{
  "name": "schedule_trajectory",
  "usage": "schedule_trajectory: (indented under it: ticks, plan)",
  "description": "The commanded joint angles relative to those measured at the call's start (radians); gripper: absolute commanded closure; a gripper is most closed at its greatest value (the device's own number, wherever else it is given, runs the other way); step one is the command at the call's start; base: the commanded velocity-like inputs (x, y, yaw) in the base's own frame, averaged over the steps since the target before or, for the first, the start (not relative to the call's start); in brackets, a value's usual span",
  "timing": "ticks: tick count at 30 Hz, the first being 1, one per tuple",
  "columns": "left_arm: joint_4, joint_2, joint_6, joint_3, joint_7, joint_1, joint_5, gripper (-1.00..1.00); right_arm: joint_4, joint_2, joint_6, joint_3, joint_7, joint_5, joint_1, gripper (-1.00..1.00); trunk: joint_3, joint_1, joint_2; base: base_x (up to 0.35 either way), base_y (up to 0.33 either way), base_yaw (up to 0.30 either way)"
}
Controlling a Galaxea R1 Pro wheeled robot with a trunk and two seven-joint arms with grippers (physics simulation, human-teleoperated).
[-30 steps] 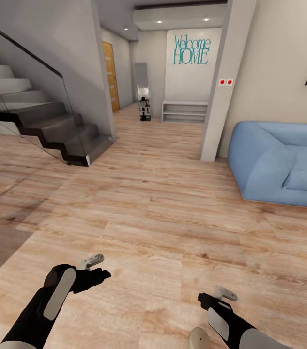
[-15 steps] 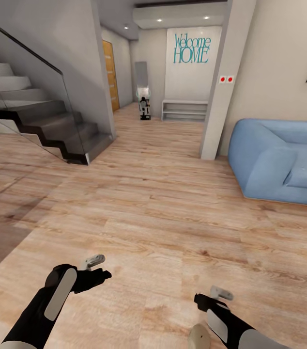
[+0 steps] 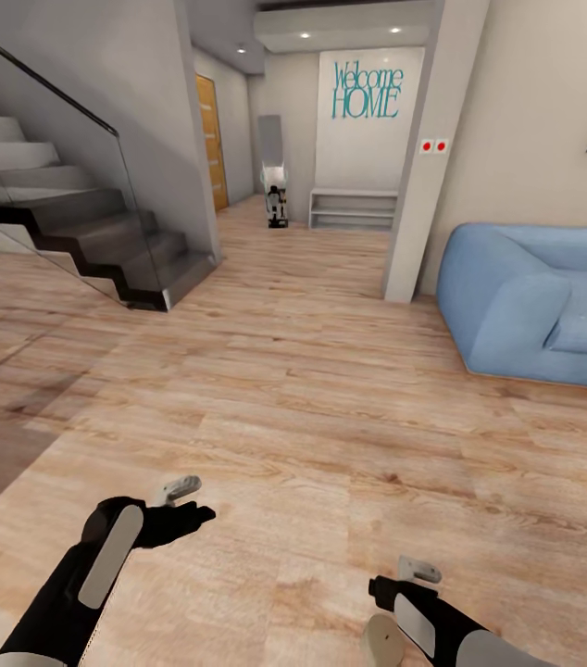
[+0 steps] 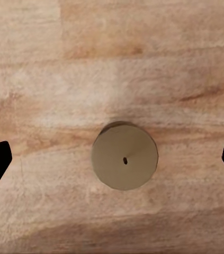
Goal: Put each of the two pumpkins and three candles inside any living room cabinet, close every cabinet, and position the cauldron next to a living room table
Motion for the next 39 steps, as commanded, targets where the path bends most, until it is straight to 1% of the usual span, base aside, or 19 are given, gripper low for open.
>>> schedule_trajectory:
  ticks: [1,3,5,6,8,10,11,12,13,14,15,16,17,19,22,25,31,39]
  plan:
    - [-0.04,0.004,0.009,-0.001,0.01,0.002,0.028,-1.0,-0.002,-0.001,0.005,0.007,-0.007,-0.003,-0.001,-1.0,-0.004,0.004,-0.008,0.0,0.0,0.0]
    - [-0.118,0.009,0.015,0.001,0.01,0.017,0.09,-1.0,-0.002,-0.001,0.005,0.007,-0.007,-0.003,-0.001,-1.0,-0.01,0.011,-0.022,0.0,0.0,0.0]
    - [-0.189,0.023,0.019,0.002,0.009,0.048,0.175,-1.0,-0.003,-0.001,0.004,0.007,-0.006,-0.002,-0.001,-1.0,-0.017,0.019,-0.036,0.0,0.0,0.0]
    - [-0.221,0.038,0.02,-0.001,0.009,0.063,0.226,-1.0,-0.003,-0.001,0.004,0.007,-0.006,-0.002,-0.001,-1.0,-0.02,0.023,-0.043,0.0,0.0,0.0]
    - [-0.261,0.077,0.021,-0.007,0.008,0.08,0.347,-1.0,-0.003,-0.001,0.004,0.007,-0.006,-0.002,-0.001,-1.0,-0.026,0.031,-0.057,0.0,0.0,0.0]
    - [-0.278,0.12,0.021,-0.01,0.008,0.088,0.491,-1.0,-0.004,-0.001,0.004,0.007,-0.006,-0.002,-0.001,-1.0,-0.032,0.038,-0.071,0.0,0.0,0.0]
    - [-0.28,0.131,0.021,-0.01,0.008,0.09,0.527,-1.0,-0.004,-0.001,0.004,0.007,-0.006,-0.001,-0.001,-1.0,-0.035,0.042,-0.078,0.0,0.0,0.0]
    - [-0.283,0.155,0.021,-0.011,0.008,0.093,0.594,-1.0,-0.004,-0.001,0.004,0.007,-0.006,-0.001,-0.001,-1.0,-0.039,0.046,-0.085,0.0,0.0,0.0]
    - [-0.286,0.192,0.02,-0.012,0.006,0.097,0.684,-1.0,-0.004,-0.001,0.004,0.007,-0.006,-0.001,-0.001,-1.0,-0.042,0.05,-0.092,0.0,0.0,0.0]
    - [-0.287,0.213,0.02,-0.015,0.004,0.098,0.733,-1.0,-0.004,-0.001,0.004,0.007,-0.006,-0.001,-0.001,-1.0,-0.045,0.054,-0.099,0.0,0.0,0.0]
    - [-0.288,0.229,0.02,-0.024,0.003,0.099,0.774,-1.0,-0.004,-0.001,0.004,0.007,-0.006,-0.001,-0.001,-1.0,-0.048,0.057,-0.106,0.0,0.0,0.0]
    - [-0.288,0.24,0.02,-0.032,0.002,0.1,0.804,-1.0,-0.004,-0.001,0.004,0.007,-0.006,-0.001,-0.001,-1.0,-0.051,0.061,-0.113,0.0,0.0,0.0]
    - [-0.288,0.246,0.02,-0.039,0.001,0.1,0.823,-1.0,-0.004,-0.001,0.004,0.007,-0.006,-0.001,-0.001,-1.0,-0.054,0.065,-0.12,0.0,0.0,0.0]
    - [-0.288,0.251,0.02,-0.045,0.0,0.1,0.841,-1.0,-0.003,-0.001,0.004,0.007,-0.006,-0.002,-0.001,-1.0,-0.061,0.073,-0.134,0.0,0.0,0.0]
    - [-0.288,0.256,0.02,-0.055,-0.001,0.1,0.855,-1.0,-0.002,-0.001,0.005,0.008,-0.006,-0.003,-0.001,-1.0,-0.07,0.084,-0.155,0.0,0.0,0.0]
    - [-0.288,0.257,0.02,-0.057,-0.001,0.101,0.859,-1.0,-0.002,-0.001,0.01,0.009,-0.007,-0.004,-0.001,-1.0,-0.079,0.096,-0.176,0.0,0.0,0.0]
    - [-0.288,0.255,0.02,-0.058,-0.001,0.101,0.861,-1.0,-0.002,-0.001,0.058,0.009,-0.009,-0.004,-0.001,-1.0,-0.098,0.119,-0.218,0.0,0.0,0.0]
    - [-0.287,0.254,0.02,-0.058,-0.001,0.101,0.861,-1.0,-0.002,-0.001,0.063,0.008,-0.01,-0.004,-0.001,-1.0,-0.123,0.149,-0.274,0.0,0.0,0.0]
